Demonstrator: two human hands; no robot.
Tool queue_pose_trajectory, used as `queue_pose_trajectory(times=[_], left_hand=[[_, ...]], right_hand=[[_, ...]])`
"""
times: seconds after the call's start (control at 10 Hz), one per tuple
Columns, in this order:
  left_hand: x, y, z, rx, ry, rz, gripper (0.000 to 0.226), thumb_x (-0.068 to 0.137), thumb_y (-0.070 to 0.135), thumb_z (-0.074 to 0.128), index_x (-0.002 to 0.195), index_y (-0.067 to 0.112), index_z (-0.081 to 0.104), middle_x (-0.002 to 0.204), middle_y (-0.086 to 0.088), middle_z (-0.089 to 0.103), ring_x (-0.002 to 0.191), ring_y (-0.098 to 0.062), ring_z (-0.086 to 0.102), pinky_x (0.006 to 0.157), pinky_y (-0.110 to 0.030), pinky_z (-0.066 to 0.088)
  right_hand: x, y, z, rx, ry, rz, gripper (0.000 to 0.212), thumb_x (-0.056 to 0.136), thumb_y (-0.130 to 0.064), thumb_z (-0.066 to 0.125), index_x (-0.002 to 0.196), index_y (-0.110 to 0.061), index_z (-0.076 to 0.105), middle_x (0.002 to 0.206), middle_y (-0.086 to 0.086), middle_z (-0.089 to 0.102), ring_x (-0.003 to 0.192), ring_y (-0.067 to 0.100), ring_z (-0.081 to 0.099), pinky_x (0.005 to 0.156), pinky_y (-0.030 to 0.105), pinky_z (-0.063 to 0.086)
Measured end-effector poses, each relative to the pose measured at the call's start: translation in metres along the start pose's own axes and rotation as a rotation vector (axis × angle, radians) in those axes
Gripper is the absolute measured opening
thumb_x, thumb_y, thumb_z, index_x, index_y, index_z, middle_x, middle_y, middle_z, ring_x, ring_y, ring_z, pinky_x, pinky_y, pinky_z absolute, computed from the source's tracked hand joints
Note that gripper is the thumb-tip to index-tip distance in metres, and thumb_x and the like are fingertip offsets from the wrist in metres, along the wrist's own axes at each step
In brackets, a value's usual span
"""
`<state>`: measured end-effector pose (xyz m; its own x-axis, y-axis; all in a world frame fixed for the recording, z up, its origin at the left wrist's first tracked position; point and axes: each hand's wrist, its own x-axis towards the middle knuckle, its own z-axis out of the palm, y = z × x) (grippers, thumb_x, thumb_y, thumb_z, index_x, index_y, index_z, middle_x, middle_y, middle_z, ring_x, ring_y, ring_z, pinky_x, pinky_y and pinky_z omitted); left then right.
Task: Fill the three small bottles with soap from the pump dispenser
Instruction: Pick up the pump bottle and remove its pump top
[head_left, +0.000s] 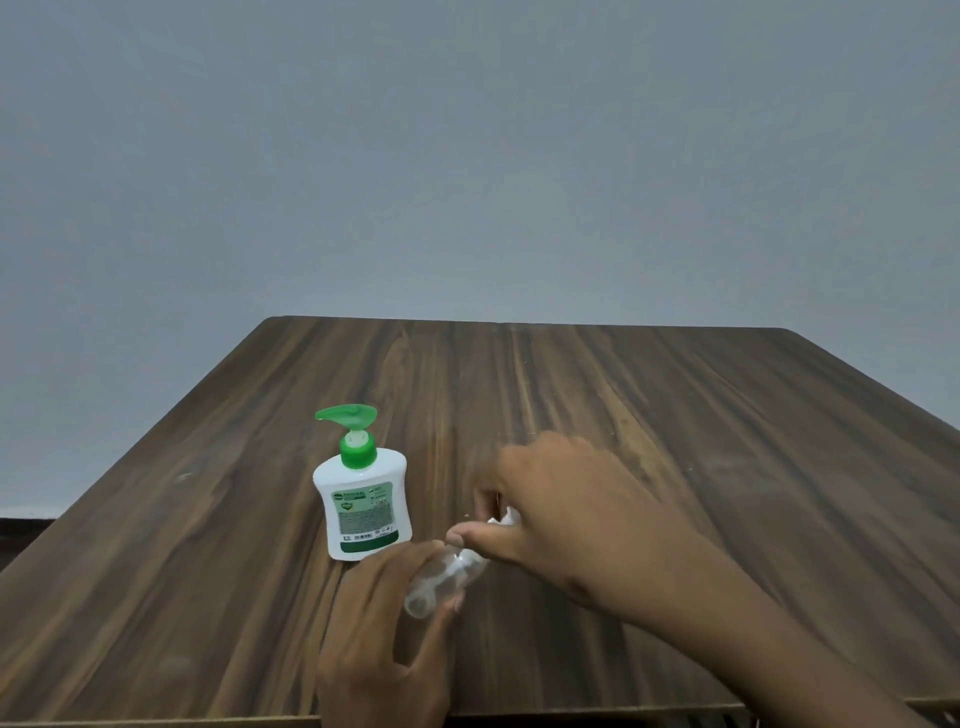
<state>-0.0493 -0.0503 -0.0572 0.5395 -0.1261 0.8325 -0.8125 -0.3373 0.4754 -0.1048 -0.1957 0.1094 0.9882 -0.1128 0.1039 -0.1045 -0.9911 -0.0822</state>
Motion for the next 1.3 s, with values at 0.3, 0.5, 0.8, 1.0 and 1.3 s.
queue_pose_trajectory(times=[0.3,0.5,0.8,1.0,1.3], left_hand=[[-0.013,-0.036,-0.015,-0.02,-0.115,-0.036,0.029,0.087,0.029,0.072,0.111,0.016,0.082,0.111,-0.001,0.08,0.107,-0.012,0.068,0.095,-0.027,0.054],[-0.019,-0.046,-0.022,-0.186,-0.248,-0.179,0.033,0.09,0.042,0.073,0.122,0.033,0.076,0.124,0.022,0.071,0.119,0.013,0.059,0.104,-0.002,0.041],[0.003,-0.059,-0.029,-0.455,-0.479,-0.288,0.04,0.086,0.039,0.086,0.125,0.044,0.079,0.123,0.018,0.077,0.114,-0.007,0.074,0.099,-0.025,0.06],[-0.004,-0.069,-0.034,-0.913,-0.699,-0.639,0.051,0.087,0.029,0.088,0.136,0.031,0.074,0.119,-0.014,0.079,0.111,-0.033,0.077,0.099,-0.039,0.058],[-0.005,-0.058,-0.021,-1.49,-0.71,-0.723,0.059,0.106,0.044,0.063,0.12,-0.012,0.07,0.079,-0.017,0.067,0.06,-0.018,0.065,0.058,-0.025,0.052]], right_hand=[[0.017,-0.003,0.031,0.079,-0.04,-0.06,0.062,0.086,-0.078,0.054,0.08,-0.018,0.067,0.066,-0.005,0.058,0.068,0.017,0.059,0.058,0.035,0.048],[0.02,-0.007,0.042,0.174,-0.016,-0.101,0.063,0.09,-0.069,0.059,0.06,-0.015,0.046,0.055,-0.001,0.048,0.057,0.02,0.047,0.059,0.038,0.045],[0.014,0.006,0.042,0.172,0.013,-0.209,0.056,0.086,-0.072,0.051,0.079,-0.019,0.068,0.074,-0.006,0.059,0.075,0.014,0.057,0.069,0.033,0.046],[0.009,0.016,0.035,0.33,-0.007,-0.487,0.011,0.087,-0.032,0.078,0.098,-0.033,0.076,0.094,-0.017,0.064,0.1,0.006,0.058,0.081,0.026,0.051],[0.003,0.018,0.044,0.553,0.063,-0.406,0.037,0.082,-0.024,0.088,0.113,-0.039,0.075,0.123,-0.017,0.068,0.133,0.015,0.053,0.102,0.028,0.048]])
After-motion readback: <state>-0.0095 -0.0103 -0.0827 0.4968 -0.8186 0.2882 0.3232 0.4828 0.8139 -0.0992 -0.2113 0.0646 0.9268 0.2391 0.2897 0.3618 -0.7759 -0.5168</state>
